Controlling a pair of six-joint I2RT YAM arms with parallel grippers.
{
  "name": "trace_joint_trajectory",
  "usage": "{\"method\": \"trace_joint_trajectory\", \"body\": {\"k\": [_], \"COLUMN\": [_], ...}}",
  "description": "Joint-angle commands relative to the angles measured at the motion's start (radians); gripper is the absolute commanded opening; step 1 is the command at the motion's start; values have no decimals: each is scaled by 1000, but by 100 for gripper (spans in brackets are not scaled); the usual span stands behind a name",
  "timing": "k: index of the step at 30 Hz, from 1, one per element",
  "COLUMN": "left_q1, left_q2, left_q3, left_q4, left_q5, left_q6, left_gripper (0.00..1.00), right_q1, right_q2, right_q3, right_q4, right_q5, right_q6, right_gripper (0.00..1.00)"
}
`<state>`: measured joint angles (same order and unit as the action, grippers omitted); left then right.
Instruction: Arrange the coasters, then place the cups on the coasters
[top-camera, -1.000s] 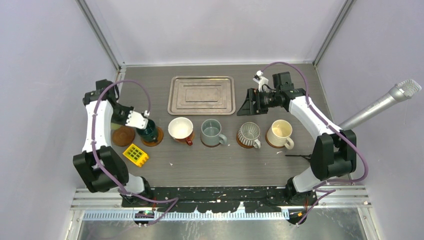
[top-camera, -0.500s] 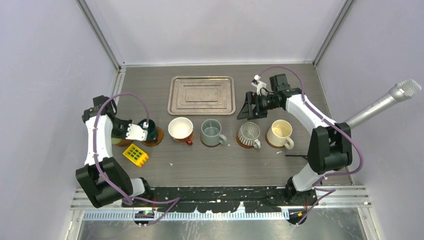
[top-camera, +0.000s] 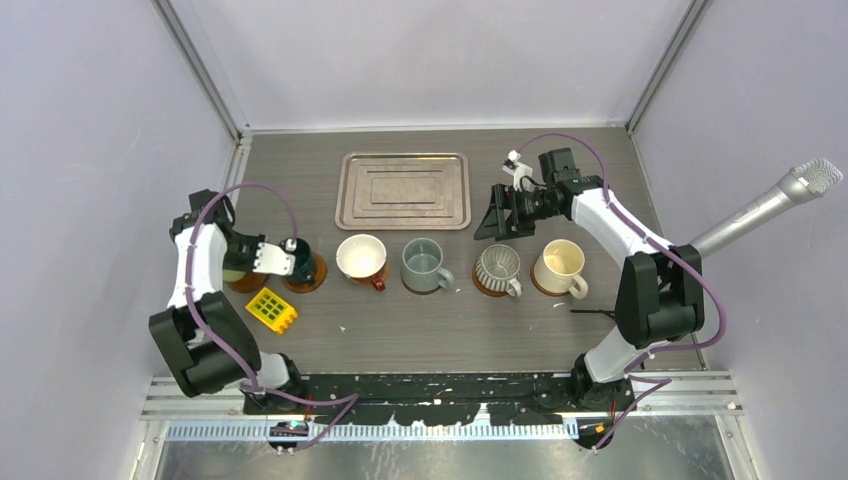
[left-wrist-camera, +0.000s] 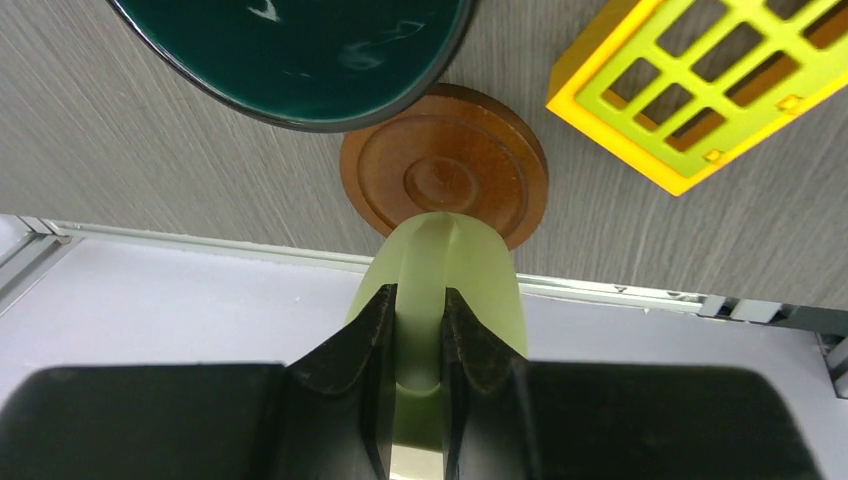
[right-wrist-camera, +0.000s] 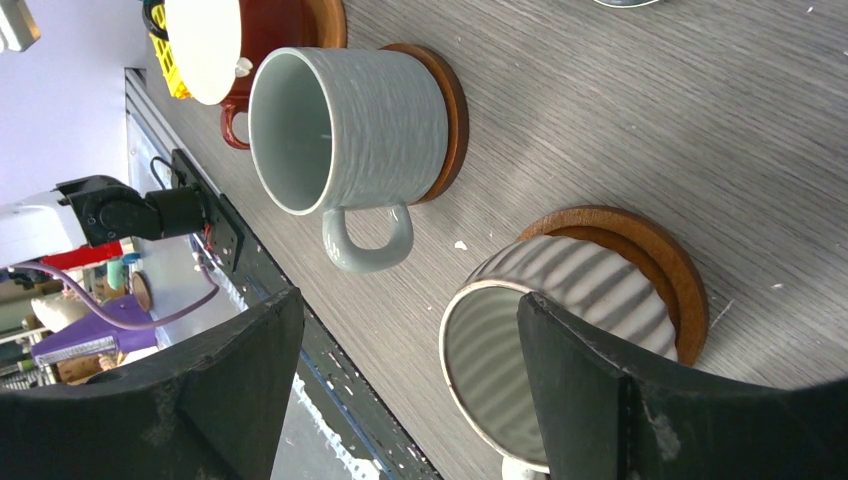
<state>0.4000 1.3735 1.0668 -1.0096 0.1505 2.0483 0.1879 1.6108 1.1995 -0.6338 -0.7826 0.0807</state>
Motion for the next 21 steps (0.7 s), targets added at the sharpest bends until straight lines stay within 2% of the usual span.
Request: {"method": "trace_joint_trajectory", "body": {"k": [1, 9, 21], "left_q1": [6, -10, -57], "left_q2": [31, 100, 117], "left_q3": [23, 82, 71], "left_q4": [116, 87, 87], "left_q5": [12, -18, -51], "left_q6": [650, 648, 647], "left_gripper": [0, 0, 3], "right_q1": [-1, -1, -1], "right_q2": [-15, -6, -2], "right_q3": [28, 24, 17], "right_q4": [14, 16, 16], "right_q5": [8, 9, 9], "right_q6": [-10, -10, -13], "right_gripper": [82, 82, 82]}}
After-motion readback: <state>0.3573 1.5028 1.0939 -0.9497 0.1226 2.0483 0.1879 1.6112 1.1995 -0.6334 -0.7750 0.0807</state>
